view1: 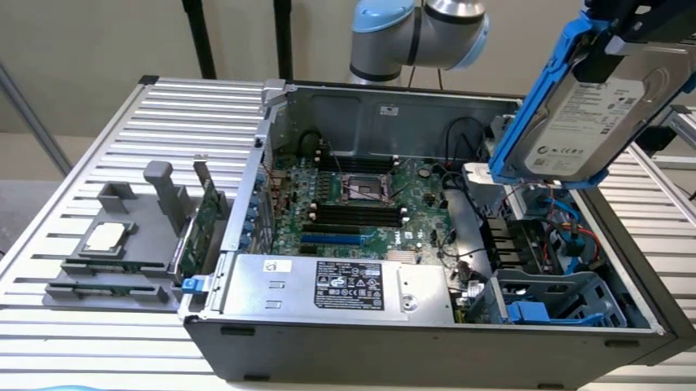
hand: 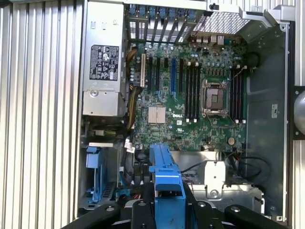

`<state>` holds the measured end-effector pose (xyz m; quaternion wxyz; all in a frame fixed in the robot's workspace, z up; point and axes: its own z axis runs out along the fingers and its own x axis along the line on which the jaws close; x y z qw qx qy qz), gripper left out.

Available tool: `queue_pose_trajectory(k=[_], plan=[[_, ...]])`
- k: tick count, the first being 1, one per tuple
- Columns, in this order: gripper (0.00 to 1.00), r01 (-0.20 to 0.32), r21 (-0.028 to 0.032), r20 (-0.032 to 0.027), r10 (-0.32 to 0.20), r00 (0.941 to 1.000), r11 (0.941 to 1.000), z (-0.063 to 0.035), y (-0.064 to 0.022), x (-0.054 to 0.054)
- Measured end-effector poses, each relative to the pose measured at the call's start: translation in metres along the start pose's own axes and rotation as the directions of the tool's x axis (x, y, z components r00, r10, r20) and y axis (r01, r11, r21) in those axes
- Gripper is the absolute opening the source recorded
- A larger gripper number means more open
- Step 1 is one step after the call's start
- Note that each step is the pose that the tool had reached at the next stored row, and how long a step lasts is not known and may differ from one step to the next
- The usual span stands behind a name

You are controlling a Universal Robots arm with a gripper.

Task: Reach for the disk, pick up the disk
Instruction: 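Pick up the disk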

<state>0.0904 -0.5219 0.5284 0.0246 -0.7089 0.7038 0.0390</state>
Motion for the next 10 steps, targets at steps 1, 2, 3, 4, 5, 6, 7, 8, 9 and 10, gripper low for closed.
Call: queue_pose_trajectory(k=[1,2,3,4,5,6,7,8,9,10], plan=[[0.33,0.000,0.0000,0.0001,0.000,1.0000,1.0000,-0.0003,-0.0007,0.003],[0.33,0.000,0.0000,0.0002,0.000,1.0000,1.0000,-0.0005,-0.0010,0.005],[0.33,0.000,0.0000,0.0004,0.000,1.0000,1.0000,-0.0007,-0.0011,0.008],[0.33,-0.001,0.0001,0.0004,0.001,1.0000,1.0000,-0.0010,-0.0012,0.010],[0.33,-0.001,0.0001,0.0005,0.001,1.0000,1.0000,-0.0012,-0.0014,0.013],[0.33,-0.001,0.0001,0.0006,0.001,1.0000,1.0000,-0.0014,-0.0015,0.015],[0.33,-0.001,0.0001,0.0005,0.001,1.0000,1.0000,-0.0017,-0.0016,0.018],[0.33,-0.002,0.0001,0.0005,0.002,1.0000,1.0000,-0.0019,-0.0018,0.020],[0.33,-0.002,0.0002,0.0006,0.002,1.0000,1.0000,-0.0021,-0.0018,0.023],[0.33,-0.003,0.0003,0.0007,0.003,1.0000,1.0000,-0.0023,-0.0019,0.025]])
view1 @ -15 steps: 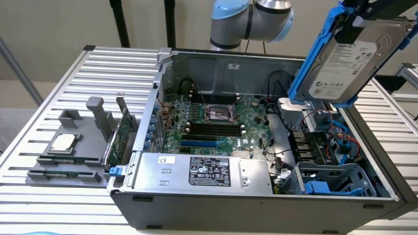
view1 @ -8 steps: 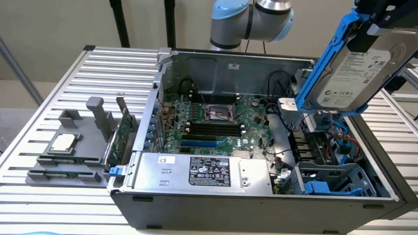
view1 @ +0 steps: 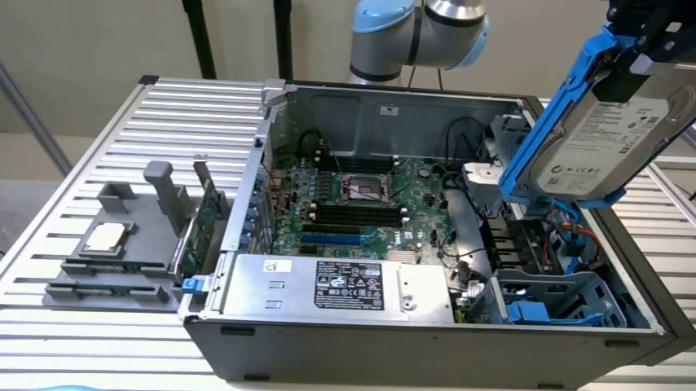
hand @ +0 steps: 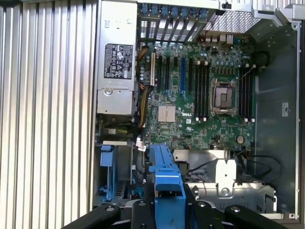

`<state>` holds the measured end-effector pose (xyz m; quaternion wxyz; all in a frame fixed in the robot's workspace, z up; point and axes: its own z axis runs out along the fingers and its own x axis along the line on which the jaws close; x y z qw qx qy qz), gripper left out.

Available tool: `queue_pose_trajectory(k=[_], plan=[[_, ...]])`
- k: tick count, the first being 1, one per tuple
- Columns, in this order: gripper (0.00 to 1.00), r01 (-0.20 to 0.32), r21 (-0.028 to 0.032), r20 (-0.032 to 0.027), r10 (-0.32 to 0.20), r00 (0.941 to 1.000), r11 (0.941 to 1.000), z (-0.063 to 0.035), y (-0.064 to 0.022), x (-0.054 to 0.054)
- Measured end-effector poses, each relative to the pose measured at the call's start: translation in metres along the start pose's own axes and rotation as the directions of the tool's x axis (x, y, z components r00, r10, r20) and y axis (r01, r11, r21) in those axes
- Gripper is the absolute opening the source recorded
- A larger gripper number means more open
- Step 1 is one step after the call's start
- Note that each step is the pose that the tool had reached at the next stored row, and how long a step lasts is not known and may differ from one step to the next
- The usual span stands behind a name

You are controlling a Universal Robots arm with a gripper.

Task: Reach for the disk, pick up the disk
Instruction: 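Pick up the disk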

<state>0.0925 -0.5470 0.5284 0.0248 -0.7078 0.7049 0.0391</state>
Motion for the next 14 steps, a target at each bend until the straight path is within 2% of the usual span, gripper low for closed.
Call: queue_pose_trajectory(k=[9,14], plan=[[0.33,-0.006,0.0006,0.0007,0.006,1.0000,1.0000,-0.0018,-0.0006,0.020],[0.33,-0.007,0.0030,0.0020,0.007,1.0000,1.0000,-0.0024,-0.0011,0.031]])
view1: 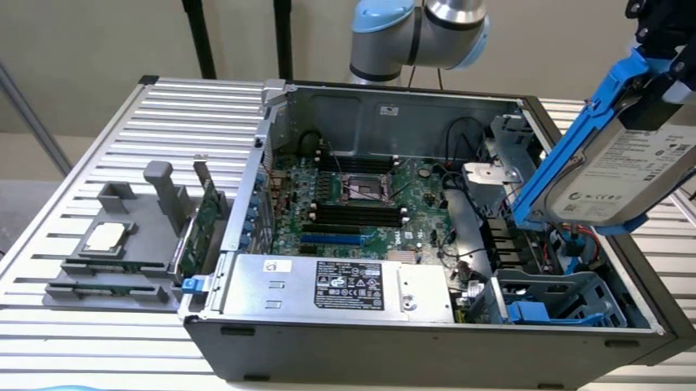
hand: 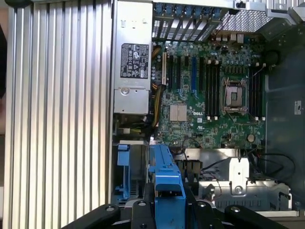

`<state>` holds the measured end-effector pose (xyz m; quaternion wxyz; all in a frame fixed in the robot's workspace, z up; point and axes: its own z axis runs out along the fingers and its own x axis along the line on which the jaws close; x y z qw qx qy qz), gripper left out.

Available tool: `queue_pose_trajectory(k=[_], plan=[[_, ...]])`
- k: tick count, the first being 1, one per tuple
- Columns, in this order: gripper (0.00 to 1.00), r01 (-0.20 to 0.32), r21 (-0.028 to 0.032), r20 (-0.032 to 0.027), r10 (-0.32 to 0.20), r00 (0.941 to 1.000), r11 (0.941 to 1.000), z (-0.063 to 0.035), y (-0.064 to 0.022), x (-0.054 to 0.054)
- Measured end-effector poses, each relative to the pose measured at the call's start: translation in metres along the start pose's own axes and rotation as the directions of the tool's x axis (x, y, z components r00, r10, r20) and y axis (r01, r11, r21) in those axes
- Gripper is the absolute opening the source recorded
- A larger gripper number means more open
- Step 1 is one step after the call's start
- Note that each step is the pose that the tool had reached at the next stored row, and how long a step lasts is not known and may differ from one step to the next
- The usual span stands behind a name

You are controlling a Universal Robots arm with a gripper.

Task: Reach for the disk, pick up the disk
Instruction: 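Pick up the disk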

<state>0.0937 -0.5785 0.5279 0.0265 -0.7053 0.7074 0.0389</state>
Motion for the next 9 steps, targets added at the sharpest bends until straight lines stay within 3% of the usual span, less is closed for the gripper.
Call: queue_pose_trajectory(k=[9], plan=[[0.33,0.001,0.0155,0.0061,-0.001,1.0000,0.9999,0.0008,-0.0011,0.023]])
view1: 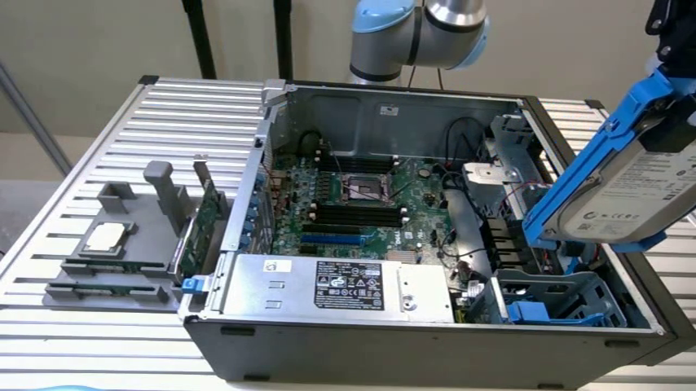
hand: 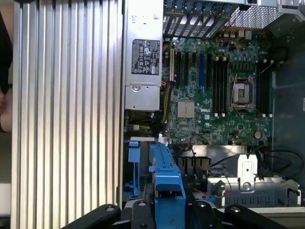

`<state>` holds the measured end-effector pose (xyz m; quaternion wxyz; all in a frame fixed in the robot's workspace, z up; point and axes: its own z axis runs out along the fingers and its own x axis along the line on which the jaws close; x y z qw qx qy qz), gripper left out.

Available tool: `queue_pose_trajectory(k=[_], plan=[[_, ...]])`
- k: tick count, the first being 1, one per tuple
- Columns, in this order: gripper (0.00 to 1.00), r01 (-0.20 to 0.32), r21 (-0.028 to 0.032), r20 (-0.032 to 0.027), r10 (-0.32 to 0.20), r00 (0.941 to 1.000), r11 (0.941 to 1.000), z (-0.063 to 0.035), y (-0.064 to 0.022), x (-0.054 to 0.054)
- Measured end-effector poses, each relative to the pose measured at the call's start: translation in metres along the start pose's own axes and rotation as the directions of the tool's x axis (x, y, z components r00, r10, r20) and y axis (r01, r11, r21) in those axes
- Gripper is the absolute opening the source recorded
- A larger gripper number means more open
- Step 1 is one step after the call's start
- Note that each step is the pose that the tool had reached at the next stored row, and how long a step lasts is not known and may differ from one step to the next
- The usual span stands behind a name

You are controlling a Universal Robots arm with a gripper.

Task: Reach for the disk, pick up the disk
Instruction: 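Pick up the disk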

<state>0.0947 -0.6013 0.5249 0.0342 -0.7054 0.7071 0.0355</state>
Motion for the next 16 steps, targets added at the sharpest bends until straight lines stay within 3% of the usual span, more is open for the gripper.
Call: queue_pose_trajectory(k=[3,16], plan=[[0.33,0.000,0.0008,0.0012,0.000,1.0000,1.0000,0.0007,0.0000,0.0043],[0.33,0.000,0.0008,0.0013,0.000,1.0000,1.0000,0.0007,0.0000,0.0043]])
